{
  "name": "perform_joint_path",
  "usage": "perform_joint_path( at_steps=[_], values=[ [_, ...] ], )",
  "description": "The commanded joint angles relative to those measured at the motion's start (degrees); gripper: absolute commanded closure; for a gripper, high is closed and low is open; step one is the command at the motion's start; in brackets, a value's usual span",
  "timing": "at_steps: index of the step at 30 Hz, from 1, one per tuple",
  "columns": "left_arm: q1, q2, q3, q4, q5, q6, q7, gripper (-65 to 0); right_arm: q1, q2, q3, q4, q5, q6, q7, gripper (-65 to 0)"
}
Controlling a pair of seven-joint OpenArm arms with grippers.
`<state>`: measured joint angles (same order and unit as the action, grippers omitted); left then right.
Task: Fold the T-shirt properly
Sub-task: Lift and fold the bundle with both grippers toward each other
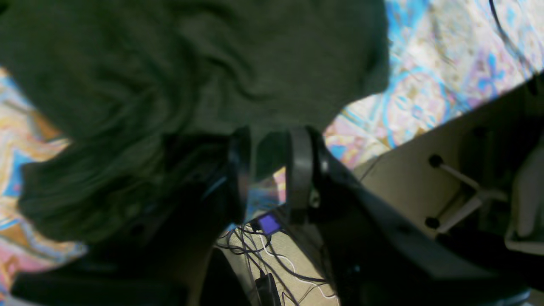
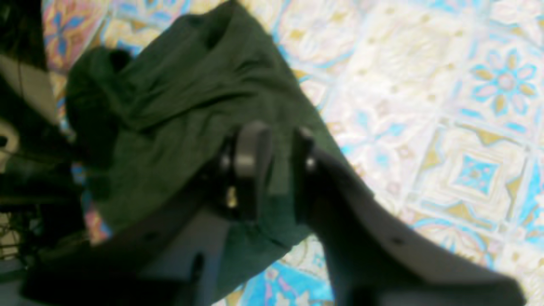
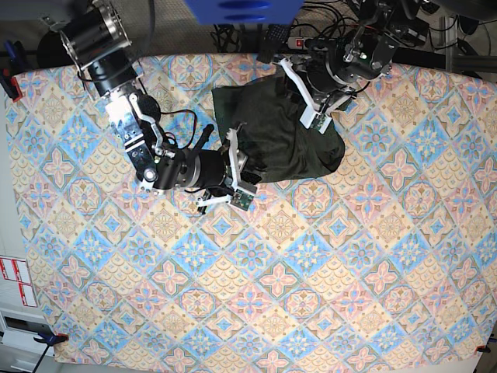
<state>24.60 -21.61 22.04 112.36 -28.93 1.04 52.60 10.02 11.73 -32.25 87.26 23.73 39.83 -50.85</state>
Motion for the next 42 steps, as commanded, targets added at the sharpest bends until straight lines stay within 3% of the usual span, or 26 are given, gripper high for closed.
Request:
perform_joint_path(
  at_steps=[1,5,9,12,19,22,28,37,42],
  values=[
    [-0.1,-0.2,0.0,-0.2,-0.3,-0.2,-0.6,-12.6,1.1,-1.3,-0.1,-0.4,0.7,0.2,0.9,-8.2],
    [-2.1,0.8,0.1,-4.4,-0.4,-0.2,-0.6,-7.8,1.5,-4.4,-0.1,-4.4,0.7,0.2,0.9,-4.2],
    [-2.3,2.6,0.1,-5.1,-0.4,-0.2,-0.6,-1.1,1.5,-6.4,-0.1,-6.5,0.6,0.2,0.9,-4.0],
    [-2.4,3.5,0.1,-5.2,-0.3,-0.2,-0.6,0.0,3.1,-8.3,-0.1,-9.2,-0.4,0.2,0.9,-4.0],
    [-4.4,3.5,0.9,-8.5,-0.4,-0.2,-0.6,0.0,5.2,-14.2,0.0,-20.5,-15.8,0.2,1.0,-4.0],
    [-5.2,3.5,1.6,-10.8,-0.4,-0.2,-0.6,0.0,5.2,-15.3,0.2,-23.5,-22.6,0.2,2.5,-4.0],
    [-6.4,3.4,1.2,-12.5,0.4,-0.1,-0.7,0.0,6.3,-14.9,0.4,-26.0,-27.4,0.2,5.0,-3.9],
    [-9.3,4.3,1.3,-14.6,11.3,-0.1,-0.7,0.0,5.9,-7.1,0.7,-25.8,-27.3,0.2,4.9,-3.8],
    [-11.5,5.3,1.4,-18.2,14.9,-0.1,-0.7,0.0,3.4,-4.7,6.9,-22.3,-27.3,0.2,4.8,-3.8]
  ],
)
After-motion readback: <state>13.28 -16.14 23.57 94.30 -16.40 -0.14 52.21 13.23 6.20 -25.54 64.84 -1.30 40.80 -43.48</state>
